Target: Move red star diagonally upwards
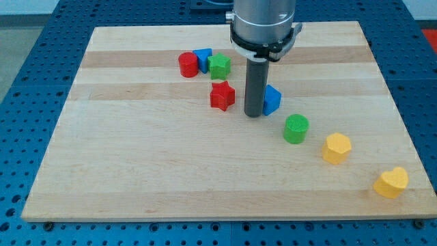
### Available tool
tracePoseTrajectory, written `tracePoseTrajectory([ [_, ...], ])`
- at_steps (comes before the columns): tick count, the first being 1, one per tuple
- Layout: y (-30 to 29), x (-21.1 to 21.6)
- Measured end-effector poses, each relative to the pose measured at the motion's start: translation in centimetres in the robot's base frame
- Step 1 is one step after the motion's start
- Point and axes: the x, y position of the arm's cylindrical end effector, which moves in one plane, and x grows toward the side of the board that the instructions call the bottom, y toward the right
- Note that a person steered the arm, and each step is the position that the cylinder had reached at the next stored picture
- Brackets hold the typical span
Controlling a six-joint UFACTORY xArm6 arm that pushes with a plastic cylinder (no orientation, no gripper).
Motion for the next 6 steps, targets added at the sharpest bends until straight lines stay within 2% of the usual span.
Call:
tracePoseTrajectory([
  [1,-0.5,-0.7],
  [5,-8.5,-2.1],
  [6,-8.2,-2.1],
])
